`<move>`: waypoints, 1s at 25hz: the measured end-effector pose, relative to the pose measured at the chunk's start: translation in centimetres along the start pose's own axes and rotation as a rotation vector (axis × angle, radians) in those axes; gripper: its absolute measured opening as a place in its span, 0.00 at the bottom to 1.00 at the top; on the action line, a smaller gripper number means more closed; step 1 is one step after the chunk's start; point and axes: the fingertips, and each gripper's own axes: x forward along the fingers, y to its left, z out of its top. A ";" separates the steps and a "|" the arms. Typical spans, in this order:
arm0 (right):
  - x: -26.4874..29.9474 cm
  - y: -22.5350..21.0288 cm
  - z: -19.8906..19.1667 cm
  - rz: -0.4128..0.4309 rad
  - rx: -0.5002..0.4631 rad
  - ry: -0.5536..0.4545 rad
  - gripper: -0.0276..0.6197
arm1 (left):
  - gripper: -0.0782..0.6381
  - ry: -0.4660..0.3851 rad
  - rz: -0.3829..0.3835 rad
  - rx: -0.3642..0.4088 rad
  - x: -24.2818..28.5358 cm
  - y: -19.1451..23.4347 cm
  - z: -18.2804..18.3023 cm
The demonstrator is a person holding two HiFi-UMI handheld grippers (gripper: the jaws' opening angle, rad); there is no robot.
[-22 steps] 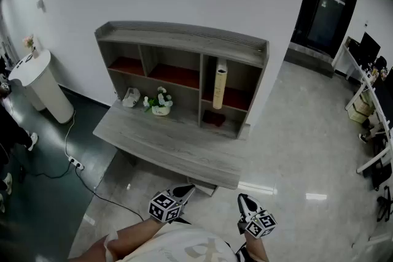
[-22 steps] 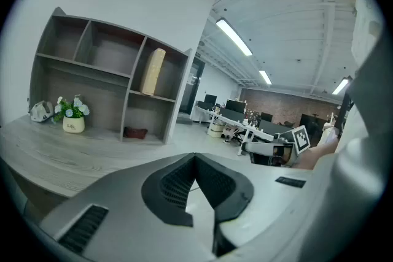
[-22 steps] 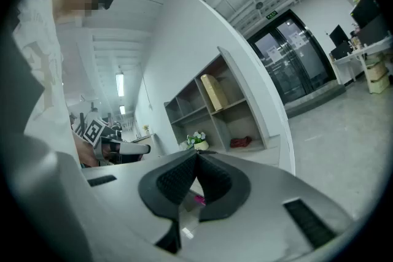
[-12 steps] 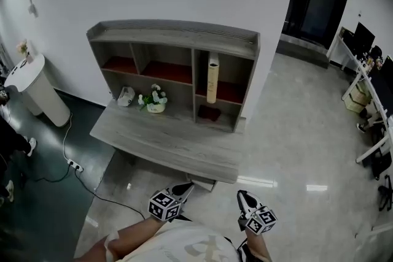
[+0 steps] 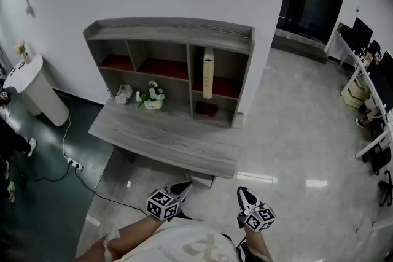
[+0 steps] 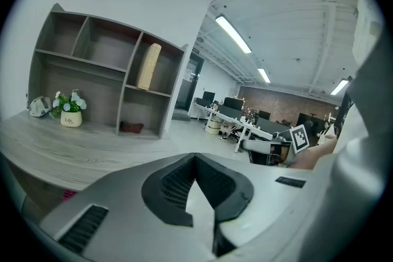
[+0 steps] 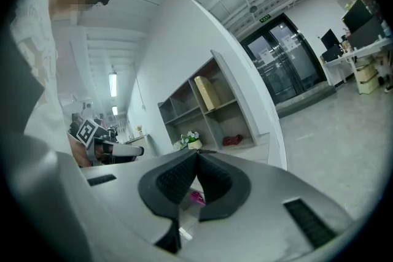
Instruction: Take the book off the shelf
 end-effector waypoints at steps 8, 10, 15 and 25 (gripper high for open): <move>-1.1 -1.0 0.0 -0.041 0.029 -0.017 0.05 | 0.11 0.016 0.003 0.025 -0.5 0.2 0.6; -1.0 -1.1 -0.2 -0.049 0.036 -0.017 0.05 | 0.11 0.019 -0.005 0.027 -0.4 0.2 0.6; 0.0 -1.3 0.0 -0.059 0.042 0.002 0.05 | 0.11 0.032 -0.015 0.006 0.3 0.9 0.3; 3.9 -4.0 1.0 -0.093 0.039 0.051 0.05 | 0.11 0.024 -0.035 -0.032 4.2 4.9 2.5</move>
